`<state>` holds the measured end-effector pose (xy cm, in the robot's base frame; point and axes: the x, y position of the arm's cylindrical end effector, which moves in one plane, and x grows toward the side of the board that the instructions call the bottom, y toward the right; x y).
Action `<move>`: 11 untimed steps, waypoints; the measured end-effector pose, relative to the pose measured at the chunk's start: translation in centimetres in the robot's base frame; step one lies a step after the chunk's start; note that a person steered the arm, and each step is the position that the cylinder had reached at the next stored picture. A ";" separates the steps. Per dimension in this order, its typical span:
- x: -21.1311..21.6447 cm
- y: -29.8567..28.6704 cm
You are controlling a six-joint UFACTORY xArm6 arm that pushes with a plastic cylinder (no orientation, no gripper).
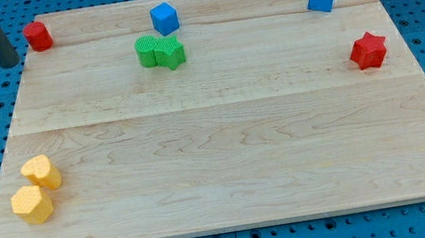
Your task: Move your arm towards green circle
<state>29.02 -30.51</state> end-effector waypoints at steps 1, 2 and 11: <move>-3.0 0.0; -4.4 0.1; 2.4 8.2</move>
